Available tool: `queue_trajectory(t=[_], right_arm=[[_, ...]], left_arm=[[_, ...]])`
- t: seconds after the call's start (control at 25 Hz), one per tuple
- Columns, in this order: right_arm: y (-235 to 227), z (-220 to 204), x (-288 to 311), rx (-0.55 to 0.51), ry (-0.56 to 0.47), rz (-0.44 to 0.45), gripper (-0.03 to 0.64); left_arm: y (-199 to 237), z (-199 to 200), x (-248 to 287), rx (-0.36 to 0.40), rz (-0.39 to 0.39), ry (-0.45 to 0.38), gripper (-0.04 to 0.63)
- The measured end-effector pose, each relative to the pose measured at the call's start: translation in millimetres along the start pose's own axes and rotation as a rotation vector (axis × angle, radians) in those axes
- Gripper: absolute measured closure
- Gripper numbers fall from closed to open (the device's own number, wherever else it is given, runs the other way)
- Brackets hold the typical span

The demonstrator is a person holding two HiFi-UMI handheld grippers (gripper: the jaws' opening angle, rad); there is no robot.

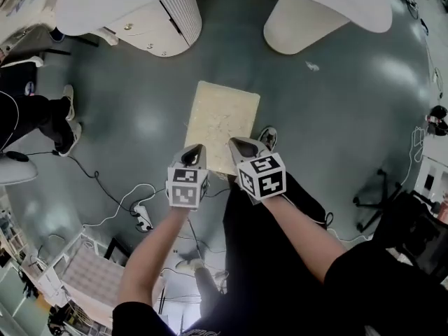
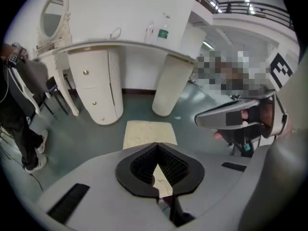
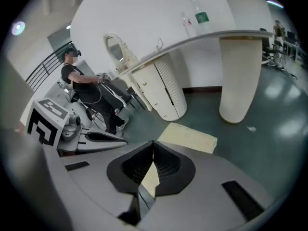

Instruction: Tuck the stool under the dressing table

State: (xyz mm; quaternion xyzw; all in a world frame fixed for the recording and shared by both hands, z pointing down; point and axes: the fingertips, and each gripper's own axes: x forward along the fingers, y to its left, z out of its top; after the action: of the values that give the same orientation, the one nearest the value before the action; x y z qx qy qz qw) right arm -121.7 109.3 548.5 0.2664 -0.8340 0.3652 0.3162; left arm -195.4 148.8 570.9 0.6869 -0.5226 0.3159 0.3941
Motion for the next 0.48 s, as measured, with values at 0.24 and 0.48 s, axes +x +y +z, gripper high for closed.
queue_trajectory(t=[0.24, 0.48], right_arm=[[-42, -50, 49, 0.2, 0.055, -0.057, 0.537], [-95, -108, 87, 0.45, 0.126, -0.121, 0.374]], left_arm=[[38, -22, 63, -0.099, -0.009, 0.104, 0.589], [60, -54, 114, -0.139, -0.098, 0.27, 0.365]])
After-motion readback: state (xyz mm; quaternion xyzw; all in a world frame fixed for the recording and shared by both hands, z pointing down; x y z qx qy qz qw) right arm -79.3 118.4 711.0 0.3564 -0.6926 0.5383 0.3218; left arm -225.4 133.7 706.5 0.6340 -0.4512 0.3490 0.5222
